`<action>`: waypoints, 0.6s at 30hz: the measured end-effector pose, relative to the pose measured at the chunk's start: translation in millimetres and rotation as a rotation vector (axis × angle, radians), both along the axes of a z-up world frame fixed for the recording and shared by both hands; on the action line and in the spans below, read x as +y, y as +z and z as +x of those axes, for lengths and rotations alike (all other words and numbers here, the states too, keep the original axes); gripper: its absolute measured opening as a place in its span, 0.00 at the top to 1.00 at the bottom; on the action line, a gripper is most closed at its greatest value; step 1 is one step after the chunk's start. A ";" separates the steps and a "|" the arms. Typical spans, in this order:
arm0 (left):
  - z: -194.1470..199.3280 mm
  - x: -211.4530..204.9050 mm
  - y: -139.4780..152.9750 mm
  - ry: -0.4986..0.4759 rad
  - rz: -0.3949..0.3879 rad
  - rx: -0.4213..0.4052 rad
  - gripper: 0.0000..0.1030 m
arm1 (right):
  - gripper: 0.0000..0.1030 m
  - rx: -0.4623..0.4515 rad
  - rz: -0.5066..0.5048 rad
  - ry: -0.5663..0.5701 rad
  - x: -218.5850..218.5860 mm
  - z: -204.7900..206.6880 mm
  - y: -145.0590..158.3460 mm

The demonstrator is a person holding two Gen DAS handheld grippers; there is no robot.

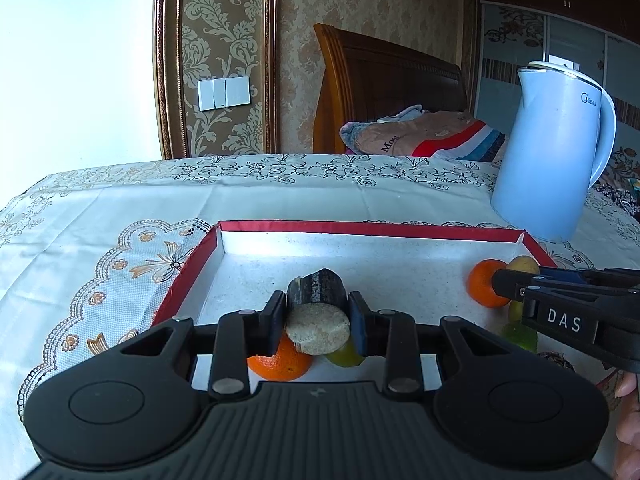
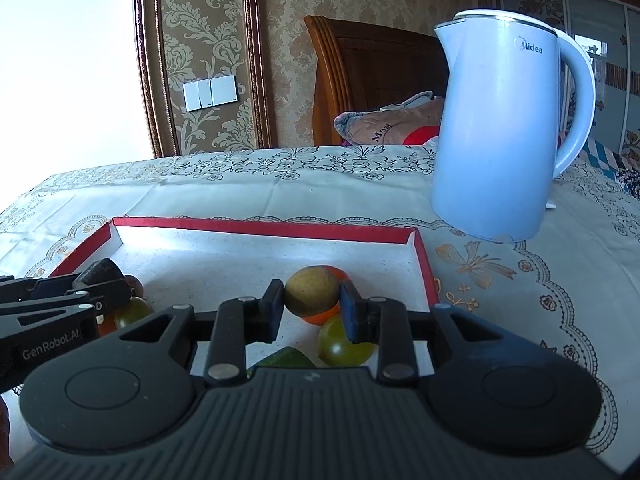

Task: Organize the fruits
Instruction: 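Lower both pieces into the tray and open both grippers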

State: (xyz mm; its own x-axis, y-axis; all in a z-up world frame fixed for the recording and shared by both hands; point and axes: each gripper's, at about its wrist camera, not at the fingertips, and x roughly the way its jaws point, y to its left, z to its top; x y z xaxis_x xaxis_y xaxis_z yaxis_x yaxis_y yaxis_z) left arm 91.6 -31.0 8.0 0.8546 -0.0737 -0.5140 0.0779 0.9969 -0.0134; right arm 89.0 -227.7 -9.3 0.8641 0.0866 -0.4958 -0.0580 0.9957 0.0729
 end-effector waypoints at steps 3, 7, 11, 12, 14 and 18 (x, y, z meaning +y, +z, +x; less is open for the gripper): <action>-1.5 -0.6 0.0 -0.009 -0.001 -0.006 0.50 | 0.72 -0.004 -0.003 -0.001 0.1 -0.7 0.2; -5.0 -2.8 1.1 0.001 0.020 -0.037 0.42 | 0.64 -0.016 -0.015 -0.003 1.4 -2.8 1.1; -2.9 -1.5 -0.2 0.003 0.012 -0.023 0.42 | 0.63 -0.018 -0.016 -0.002 1.5 -3.0 1.4; -2.6 -1.1 -0.4 0.005 0.012 -0.022 0.42 | 0.63 -0.016 -0.015 -0.002 1.4 -2.9 1.2; -2.4 -0.4 -0.4 0.006 0.007 -0.019 0.42 | 0.59 -0.014 -0.014 -0.006 1.0 -2.8 1.1; -3.2 0.3 -0.1 0.006 0.005 -0.021 0.42 | 0.57 -0.023 -0.014 -0.010 0.8 -3.8 1.9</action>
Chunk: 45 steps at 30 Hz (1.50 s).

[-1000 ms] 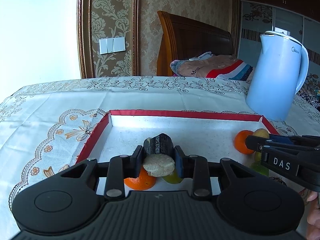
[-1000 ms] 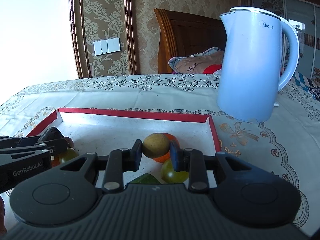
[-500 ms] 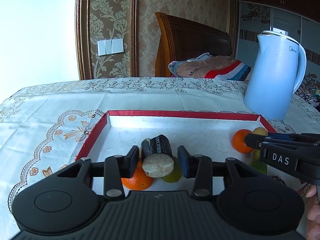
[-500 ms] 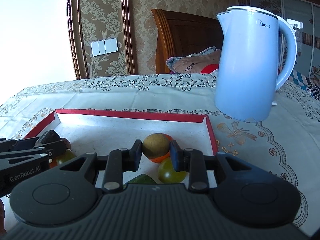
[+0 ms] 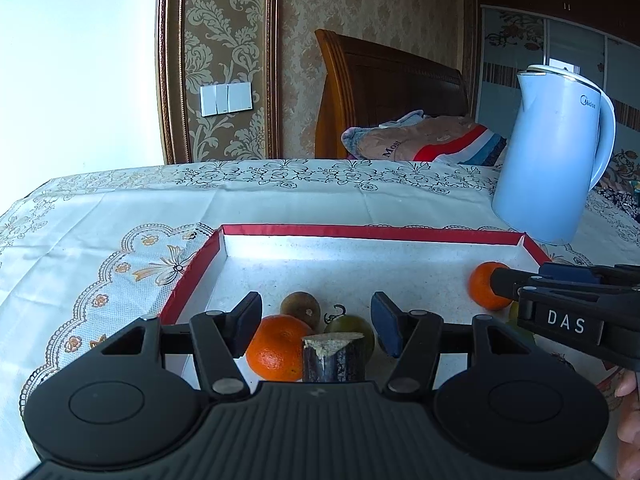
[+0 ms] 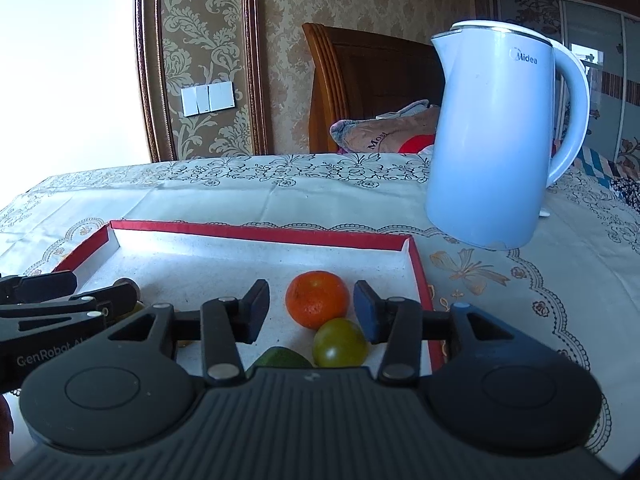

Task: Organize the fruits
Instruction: 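Lower both pieces into the tray and open both grippers, then lift both open grippers up and away from the tray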

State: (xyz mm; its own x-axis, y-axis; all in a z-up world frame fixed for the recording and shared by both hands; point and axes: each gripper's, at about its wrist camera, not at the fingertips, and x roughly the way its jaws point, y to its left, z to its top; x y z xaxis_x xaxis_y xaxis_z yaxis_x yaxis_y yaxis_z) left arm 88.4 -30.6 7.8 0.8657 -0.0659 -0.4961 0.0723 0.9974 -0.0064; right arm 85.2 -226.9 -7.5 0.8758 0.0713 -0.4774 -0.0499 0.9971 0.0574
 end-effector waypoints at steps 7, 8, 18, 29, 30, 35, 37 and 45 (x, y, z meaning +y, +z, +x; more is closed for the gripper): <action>-1.4 0.0 -0.1 -0.003 -0.001 -0.003 0.42 | 0.39 -0.019 -0.003 -0.012 -0.4 -4.1 1.7; -1.9 0.5 0.0 -0.004 -0.005 -0.003 0.42 | 0.37 -0.023 -0.003 -0.015 -0.8 -5.1 2.2; -5.3 1.7 -0.1 -0.007 -0.011 -0.008 0.39 | 0.27 -0.028 0.000 -0.020 -1.2 -9.6 1.5; -11.4 1.8 -0.9 -0.019 -0.013 -0.007 0.39 | 0.04 -0.036 -0.006 -0.024 -3.8 -15.1 0.3; -13.1 1.7 -1.0 -0.020 -0.012 -0.008 0.39 | 0.04 -0.034 -0.004 -0.019 -3.8 -16.2 0.1; -21.9 0.4 -0.6 -0.022 0.006 -0.029 0.35 | 0.00 -0.051 0.005 -0.023 -5.3 -24.4 0.6; -24.8 0.5 -0.5 -0.021 0.011 -0.036 0.33 | 0.00 -0.051 0.015 -0.025 -6.8 -26.3 0.9; -37.5 4.8 1.4 -0.029 -0.016 -0.039 0.33 | 0.00 -0.047 0.079 -0.023 -15.5 -39.9 3.0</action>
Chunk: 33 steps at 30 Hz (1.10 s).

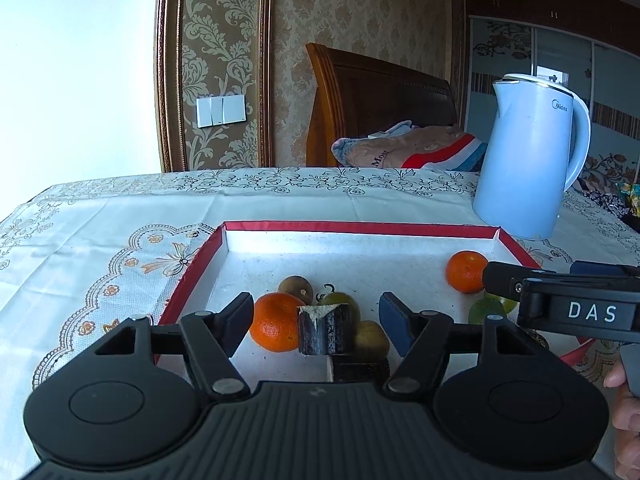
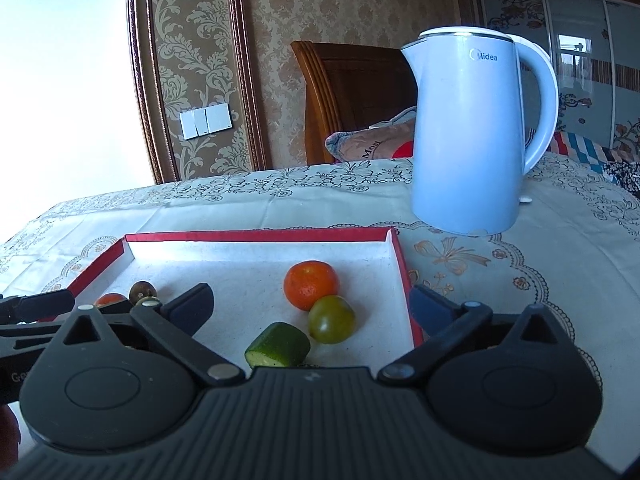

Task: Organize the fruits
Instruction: 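Lift both open grippers up and away from the tray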

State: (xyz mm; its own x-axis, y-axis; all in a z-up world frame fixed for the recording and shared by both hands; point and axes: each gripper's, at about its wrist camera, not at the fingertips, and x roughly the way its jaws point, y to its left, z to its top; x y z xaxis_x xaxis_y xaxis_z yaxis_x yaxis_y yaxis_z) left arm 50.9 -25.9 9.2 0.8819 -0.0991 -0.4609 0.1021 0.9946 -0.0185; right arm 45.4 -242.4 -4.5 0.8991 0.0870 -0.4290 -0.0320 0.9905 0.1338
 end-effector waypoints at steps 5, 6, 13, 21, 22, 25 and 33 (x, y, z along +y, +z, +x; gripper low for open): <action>-10.5 5.3 -0.5 0.011 -0.022 0.009 0.33 | 0.00 0.005 0.027 0.002 -4.4 -12.5 -2.1; -12.6 6.8 -0.8 0.015 -0.027 0.012 0.33 | 0.00 0.009 0.032 0.002 -5.0 -14.3 -2.8; -26.7 15.3 -2.2 0.029 -0.057 0.030 0.33 | 0.00 0.025 0.079 0.013 -10.6 -37.1 -8.3; -44.7 20.5 -10.8 0.026 -0.044 0.065 0.33 | 0.00 0.061 0.054 0.053 -3.3 -53.9 -18.6; -46.4 21.5 -11.8 0.028 -0.043 0.069 0.33 | 0.00 0.059 0.046 0.056 -1.7 -53.8 -18.2; -46.5 24.5 -13.3 0.032 -0.054 0.085 0.33 | 0.00 0.063 0.029 0.063 1.2 -54.3 -19.4; -46.6 18.6 -15.5 0.048 0.001 0.082 0.33 | 0.00 0.070 0.033 0.077 1.8 -58.0 -20.6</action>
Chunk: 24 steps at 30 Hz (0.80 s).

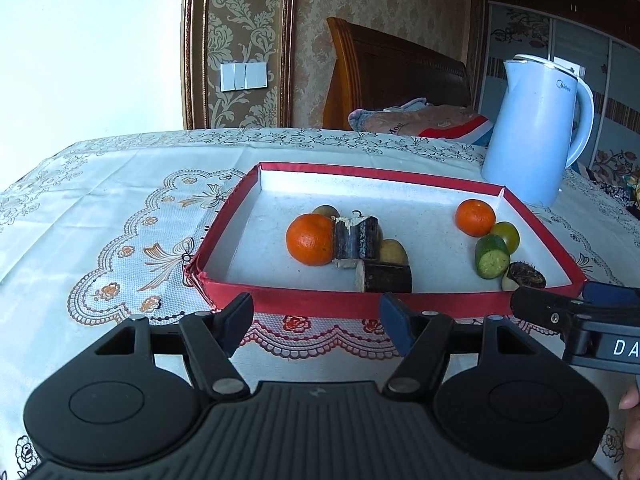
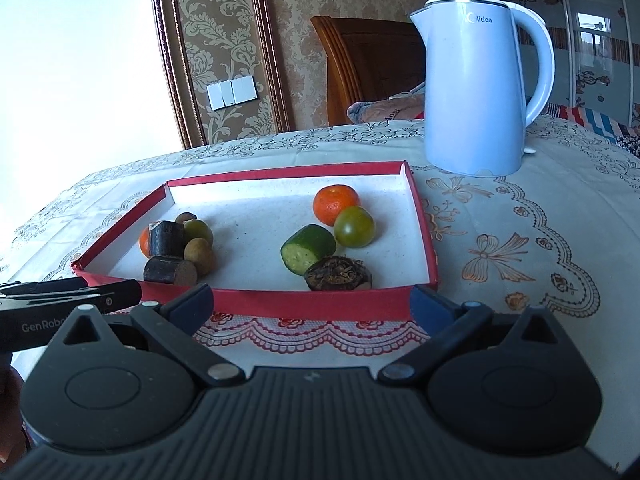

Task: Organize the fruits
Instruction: 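Lift both open grippers up and away from the tray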

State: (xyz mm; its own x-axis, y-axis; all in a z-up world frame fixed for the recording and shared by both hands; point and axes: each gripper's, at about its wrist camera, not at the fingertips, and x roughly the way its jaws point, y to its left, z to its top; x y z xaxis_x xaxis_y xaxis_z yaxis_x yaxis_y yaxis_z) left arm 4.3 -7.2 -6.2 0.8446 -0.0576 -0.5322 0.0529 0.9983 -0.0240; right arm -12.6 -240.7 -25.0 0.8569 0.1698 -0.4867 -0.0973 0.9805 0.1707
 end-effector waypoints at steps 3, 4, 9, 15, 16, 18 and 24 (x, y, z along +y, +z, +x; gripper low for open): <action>-2.0 -4.8 0.0 -0.007 0.031 -0.014 0.33 | 0.00 0.010 -0.001 0.003 0.4 1.4 -1.0; -2.8 -5.7 0.0 -0.009 0.037 -0.018 0.33 | 0.00 0.012 -0.004 0.003 1.2 1.8 -1.4; -3.5 -6.5 0.5 -0.007 0.046 -0.025 0.33 | 0.00 0.018 -0.007 0.002 1.3 2.5 -2.6; -3.6 -8.4 0.3 -0.007 0.056 -0.031 0.33 | 0.00 0.025 -0.005 0.004 1.2 2.9 -3.3; -3.8 -8.8 0.5 -0.007 0.058 -0.032 0.33 | 0.00 0.024 -0.005 0.005 1.3 2.5 -3.4; -3.9 -10.0 0.5 -0.006 0.065 -0.035 0.33 | 0.00 0.024 -0.006 0.006 1.5 2.4 -3.5; -5.3 -11.0 1.2 0.002 0.072 -0.041 0.32 | 0.00 0.026 -0.006 0.006 1.8 2.3 -3.6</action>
